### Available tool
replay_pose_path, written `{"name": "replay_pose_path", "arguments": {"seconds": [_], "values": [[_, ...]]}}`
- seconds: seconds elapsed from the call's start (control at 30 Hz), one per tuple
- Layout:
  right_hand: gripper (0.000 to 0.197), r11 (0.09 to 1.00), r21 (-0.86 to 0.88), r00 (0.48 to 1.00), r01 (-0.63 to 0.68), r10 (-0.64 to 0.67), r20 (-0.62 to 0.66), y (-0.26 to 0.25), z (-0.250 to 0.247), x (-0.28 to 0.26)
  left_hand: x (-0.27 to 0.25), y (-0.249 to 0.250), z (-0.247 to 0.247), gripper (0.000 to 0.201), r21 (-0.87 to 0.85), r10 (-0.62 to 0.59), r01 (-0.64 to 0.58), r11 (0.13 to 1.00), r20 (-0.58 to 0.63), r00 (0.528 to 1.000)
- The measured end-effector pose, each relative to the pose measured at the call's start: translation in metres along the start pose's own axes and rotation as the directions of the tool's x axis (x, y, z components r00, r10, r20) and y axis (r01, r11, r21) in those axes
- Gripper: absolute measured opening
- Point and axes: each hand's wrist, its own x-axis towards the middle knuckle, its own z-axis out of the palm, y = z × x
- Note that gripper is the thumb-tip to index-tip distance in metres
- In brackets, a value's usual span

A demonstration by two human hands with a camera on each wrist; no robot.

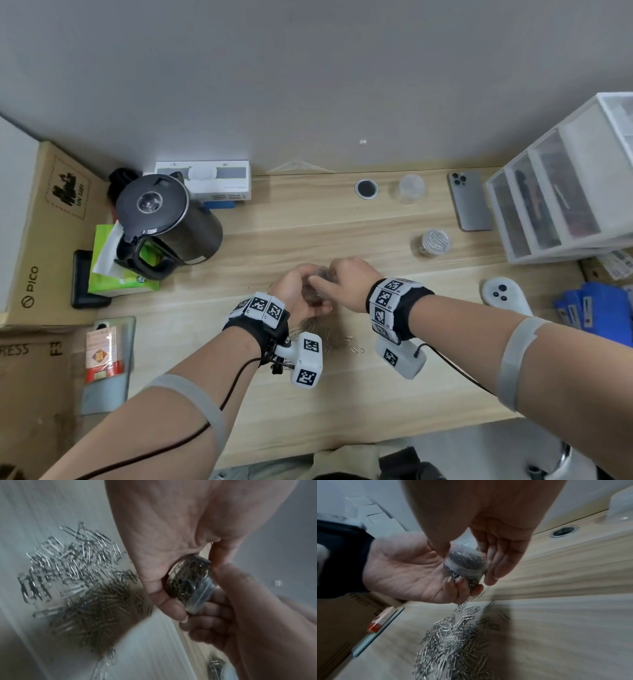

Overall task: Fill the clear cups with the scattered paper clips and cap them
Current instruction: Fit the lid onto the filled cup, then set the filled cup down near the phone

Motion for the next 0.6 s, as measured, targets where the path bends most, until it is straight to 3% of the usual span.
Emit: {"name": "replay_pose_path", "arguments": {"seconds": [0.07, 0.13, 0.37, 0.5, 0.6], "values": [[0.055, 0.992, -0.016, 0.992, -0.123, 0.123, 0.004, 0.005, -0.003, 0.001, 0.006, -0.002, 0.012, 0.019, 0.002, -0.003, 0.003, 1.0, -0.007, 1.0], [0.055, 0.988, 0.013, 0.988, -0.153, 0.153, 0.01, 0.011, -0.004, 0.0, 0.012, -0.004, 0.02, 0.02, -0.007, 0.007, -0.008, 1.0, -0.019, 1.0], [0.058, 0.995, 0.06, 0.996, -0.085, 0.087, -0.027, 0.045, -0.01, -0.005, 0.032, 0.01, 0.047, 0.023, -0.018, -0.032, 0.032, 0.999, -0.011, 0.999], [0.055, 0.983, 0.114, 0.987, -0.142, 0.15, -0.061, 0.057, -0.018, 0.0, 0.04, 0.016, 0.063, 0.018, 0.047, -0.022, 0.024, 0.999, -0.05, 0.998], [0.05, 0.972, 0.157, 0.98, -0.172, 0.186, -0.077, 0.063, -0.027, 0.003, 0.045, 0.02, 0.073, 0.028, 0.031, -0.022, 0.022, 0.999, -0.026, 0.999]]}}
